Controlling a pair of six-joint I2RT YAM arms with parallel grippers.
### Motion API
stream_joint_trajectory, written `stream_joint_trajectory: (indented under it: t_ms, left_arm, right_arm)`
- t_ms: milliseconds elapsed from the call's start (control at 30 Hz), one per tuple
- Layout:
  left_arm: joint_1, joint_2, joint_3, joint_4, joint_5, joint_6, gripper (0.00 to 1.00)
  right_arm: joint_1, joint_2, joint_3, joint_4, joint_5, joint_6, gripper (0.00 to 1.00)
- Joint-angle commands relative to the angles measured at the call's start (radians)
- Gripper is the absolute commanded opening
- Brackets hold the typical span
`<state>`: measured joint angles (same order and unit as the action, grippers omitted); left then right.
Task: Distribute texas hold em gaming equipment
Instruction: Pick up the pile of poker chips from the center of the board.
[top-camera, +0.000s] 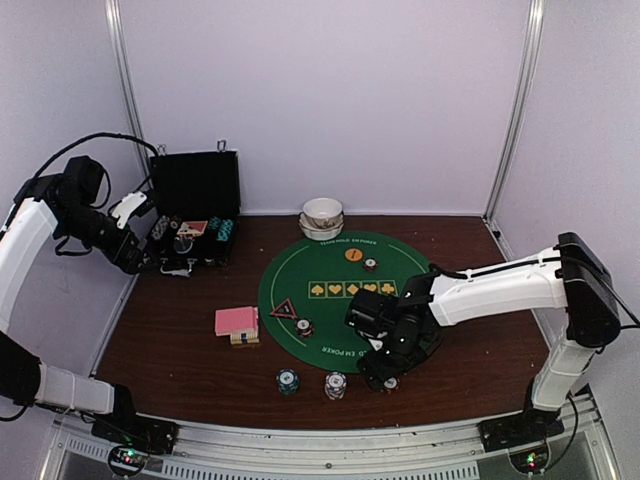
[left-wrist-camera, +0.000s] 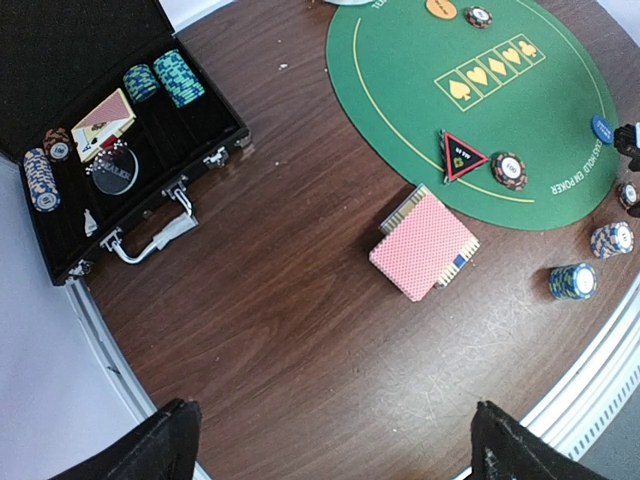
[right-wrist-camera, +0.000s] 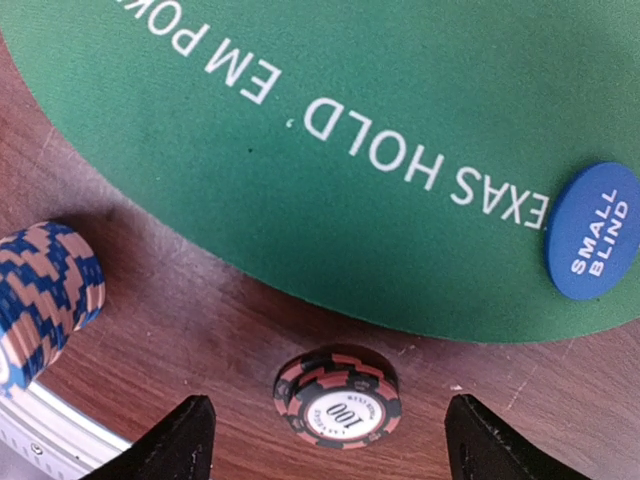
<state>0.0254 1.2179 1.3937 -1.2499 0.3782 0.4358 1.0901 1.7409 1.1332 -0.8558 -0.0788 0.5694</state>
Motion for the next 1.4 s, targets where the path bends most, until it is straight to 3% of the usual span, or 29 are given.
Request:
stream_joint_trajectory:
  t_ms: [0, 467, 867, 1200, 1367]
  left_arm:
    - [0.007, -0.014, 0.029, 0.000, 0.007, 0.001, 0.97]
    - [0.007, -0.007, 0.041, -0.003, 0.011, -0.002, 0.97]
    - [0.007, -0.008, 0.044, -0.008, 0.008, -0.002, 0.97]
    - [0.008, -0.007, 0.043, -0.007, 0.006, 0.000, 0.98]
    - [0.007, -0.007, 0.041, -0.007, 0.004, 0.000, 0.97]
  right_arm:
    - [0.008, 0.029, -0.014, 0.030, 0.012, 0.006, 0.81]
    - [0.008, 0.046, -0.066, 0.058, -0.002, 0.004, 0.68]
    - [0.008, 0.026, -0.053, 0.037, -0.009, -0.001, 0.42]
    - [0.005, -0.048, 0.051, -0.101, 0.008, -0.032, 0.36]
    - [-0.059, -0.078, 0.109, -0.170, 0.023, -0.063, 0.34]
